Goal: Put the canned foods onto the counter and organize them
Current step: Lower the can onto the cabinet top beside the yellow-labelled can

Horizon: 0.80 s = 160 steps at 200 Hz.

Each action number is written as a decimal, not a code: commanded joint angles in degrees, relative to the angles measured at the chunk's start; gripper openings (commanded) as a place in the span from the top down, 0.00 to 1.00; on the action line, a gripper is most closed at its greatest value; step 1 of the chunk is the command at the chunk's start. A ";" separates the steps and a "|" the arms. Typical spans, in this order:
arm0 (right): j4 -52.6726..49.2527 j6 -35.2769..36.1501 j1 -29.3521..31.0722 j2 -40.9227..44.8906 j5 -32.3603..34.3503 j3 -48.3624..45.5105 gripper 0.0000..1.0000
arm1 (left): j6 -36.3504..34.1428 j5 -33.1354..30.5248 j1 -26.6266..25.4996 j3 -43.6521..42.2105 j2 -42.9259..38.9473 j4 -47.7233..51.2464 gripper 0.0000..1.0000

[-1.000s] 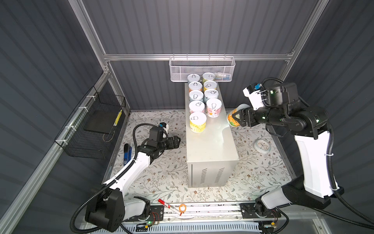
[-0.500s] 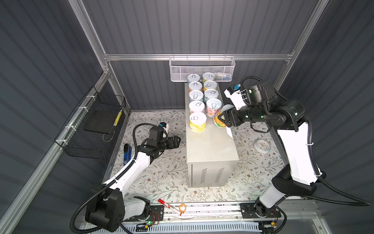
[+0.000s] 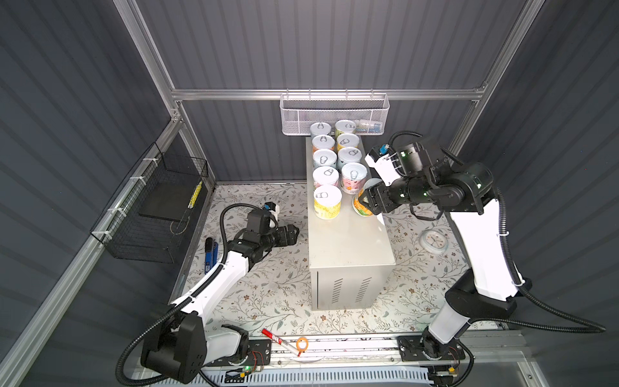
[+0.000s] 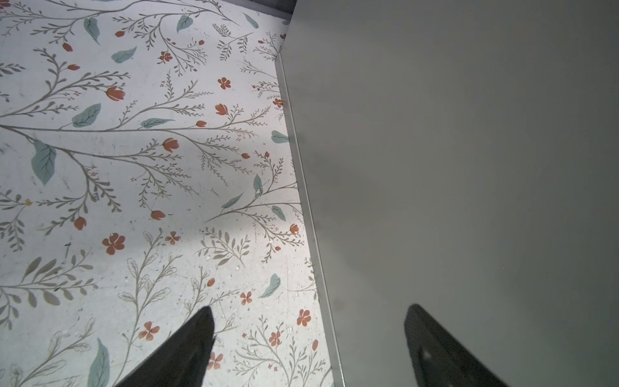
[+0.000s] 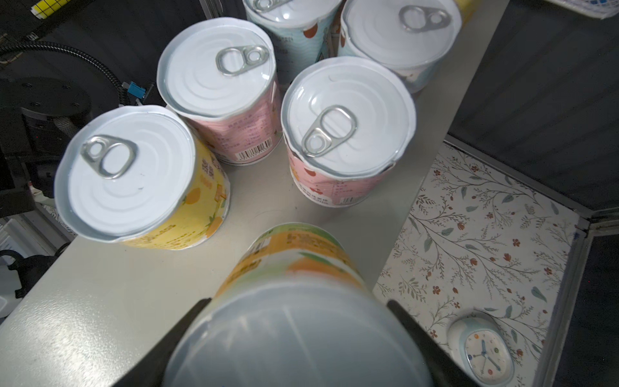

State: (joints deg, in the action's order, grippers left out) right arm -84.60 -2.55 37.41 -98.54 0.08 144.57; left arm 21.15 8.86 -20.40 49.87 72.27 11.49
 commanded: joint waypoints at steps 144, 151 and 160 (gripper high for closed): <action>1.44 -1.24 0.30 -3.33 0.37 4.40 0.30 | -2.21 0.35 0.20 -0.72 -0.28 -0.24 0.08; 1.45 -1.23 0.31 -3.45 0.37 4.49 0.28 | -2.33 0.35 0.28 -0.60 -0.13 -0.16 0.08; 1.49 -1.23 0.30 -3.68 0.61 4.51 0.25 | -2.34 0.27 0.28 -0.57 -0.07 -0.15 0.08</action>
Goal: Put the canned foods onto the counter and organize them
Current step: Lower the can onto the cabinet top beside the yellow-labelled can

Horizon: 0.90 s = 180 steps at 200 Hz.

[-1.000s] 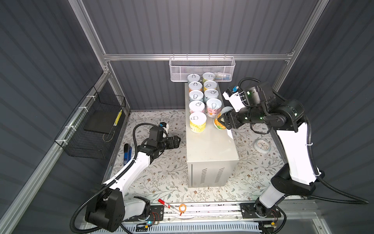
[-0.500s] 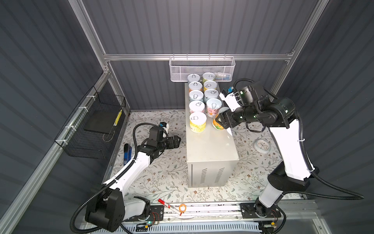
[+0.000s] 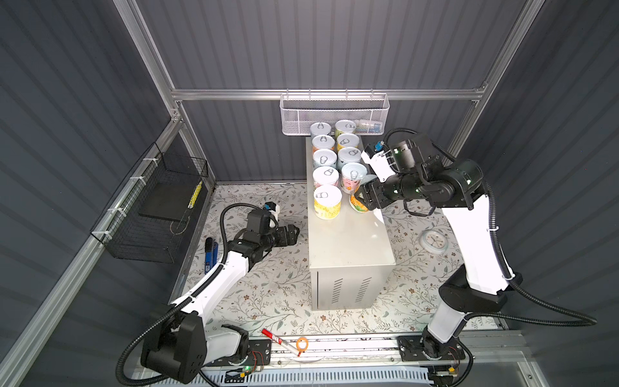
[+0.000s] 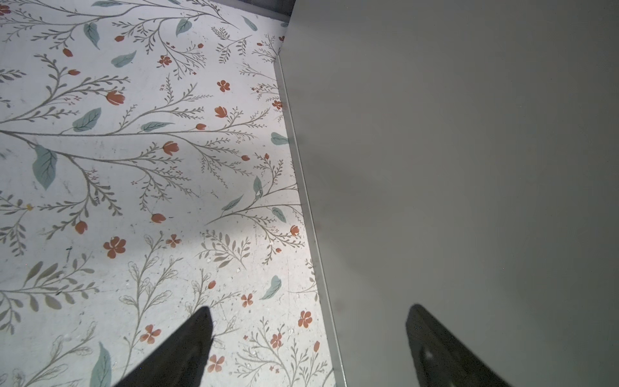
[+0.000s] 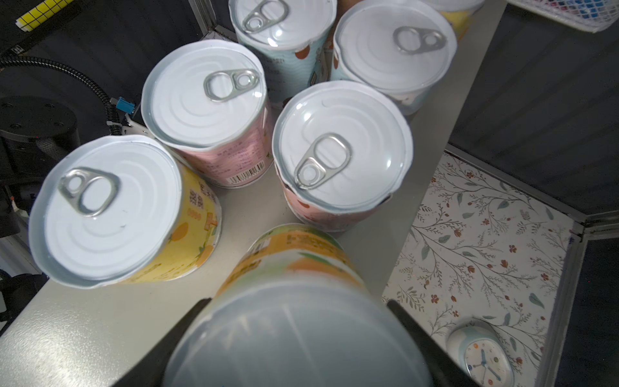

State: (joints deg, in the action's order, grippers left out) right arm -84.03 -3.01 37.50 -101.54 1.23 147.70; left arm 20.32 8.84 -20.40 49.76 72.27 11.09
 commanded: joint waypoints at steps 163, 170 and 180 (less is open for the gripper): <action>11.98 -1.35 0.22 6.40 -2.59 -1.20 0.01 | -1.24 -0.76 0.28 0.86 -1.42 1.11 0.07; 13.95 -1.43 0.24 8.44 -2.29 -3.55 0.01 | -1.23 -0.76 0.23 1.17 -1.47 1.34 0.07; 17.31 -1.71 0.21 12.07 -1.94 -8.34 0.04 | -1.29 -0.76 0.28 1.56 -1.47 1.64 0.07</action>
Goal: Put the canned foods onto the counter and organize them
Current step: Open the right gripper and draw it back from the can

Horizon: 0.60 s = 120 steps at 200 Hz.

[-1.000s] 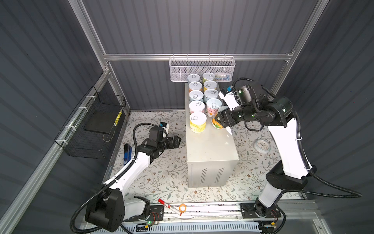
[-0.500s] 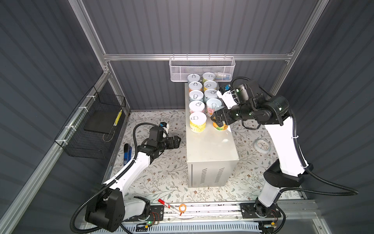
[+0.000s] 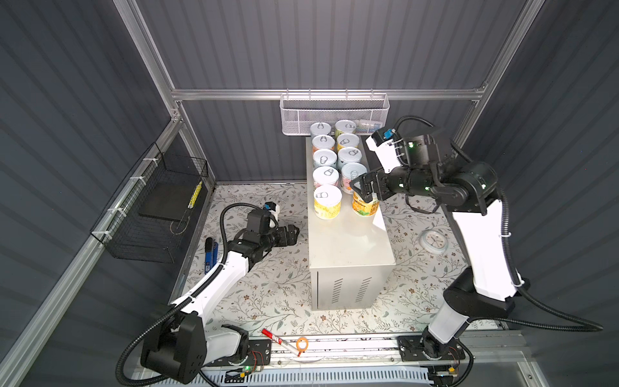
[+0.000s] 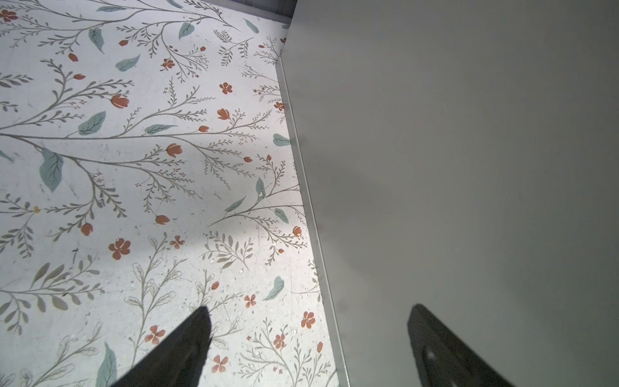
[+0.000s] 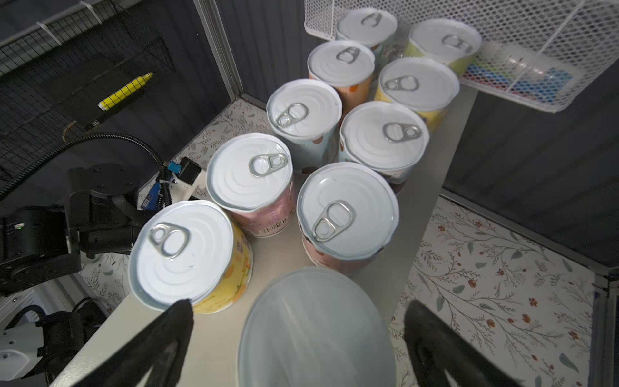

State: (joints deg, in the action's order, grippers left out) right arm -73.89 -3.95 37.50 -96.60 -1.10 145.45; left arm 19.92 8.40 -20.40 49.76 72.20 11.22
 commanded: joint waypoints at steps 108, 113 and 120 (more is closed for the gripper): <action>25.35 -4.54 -5.94 30.98 -3.31 -44.73 0.31 | -0.20 4.57 0.27 8.40 -1.01 4.72 0.10; 26.15 -4.42 -6.54 31.18 -4.24 -45.92 0.30 | -0.15 4.44 0.26 8.57 -0.95 4.77 0.10; 27.36 -4.47 -7.27 31.51 -5.51 -47.33 0.29 | -0.17 4.31 0.25 8.80 -0.84 4.99 0.10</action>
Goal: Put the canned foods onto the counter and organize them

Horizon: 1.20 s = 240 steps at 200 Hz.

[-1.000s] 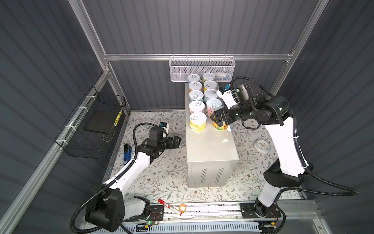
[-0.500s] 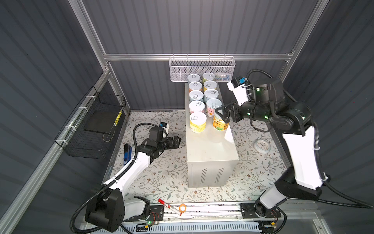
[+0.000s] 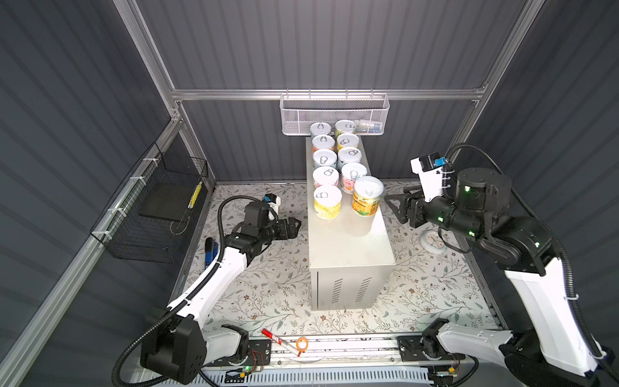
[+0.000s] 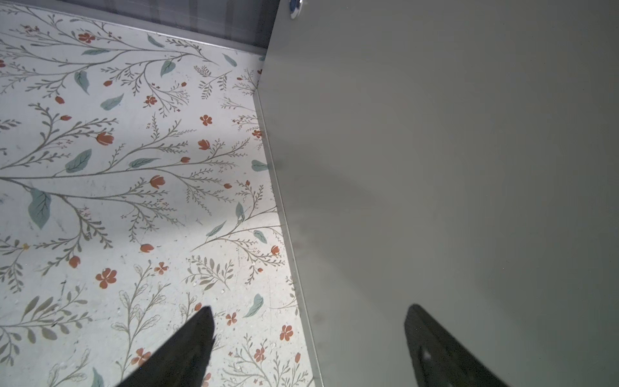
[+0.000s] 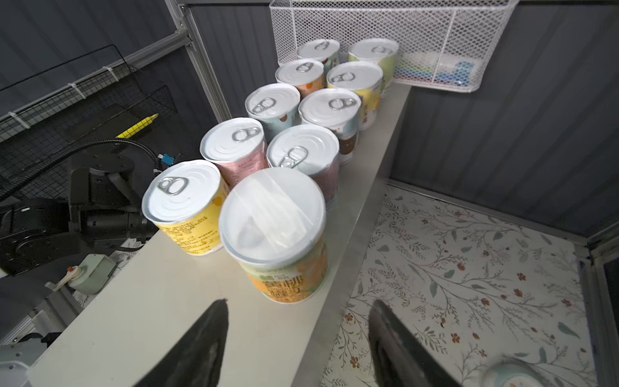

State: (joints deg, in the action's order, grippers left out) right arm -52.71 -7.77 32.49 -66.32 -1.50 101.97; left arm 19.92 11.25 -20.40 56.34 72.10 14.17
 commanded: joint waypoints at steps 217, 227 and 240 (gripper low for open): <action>17.72 -4.10 -5.34 -3.81 -23.39 -12.06 0.32 | 0.91 0.60 0.24 0.88 0.50 1.99 0.11; 17.61 -4.07 -5.36 -3.92 -23.29 -12.06 0.32 | 0.91 0.61 0.26 0.65 0.49 1.95 0.11; 17.66 -4.03 -5.35 -4.04 -22.98 -11.98 0.32 | 0.86 0.51 0.23 0.57 0.42 1.99 0.11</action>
State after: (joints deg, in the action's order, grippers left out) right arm -36.14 -11.44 27.09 -69.93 -23.24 90.52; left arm 20.16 11.44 -20.40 57.06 72.12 15.44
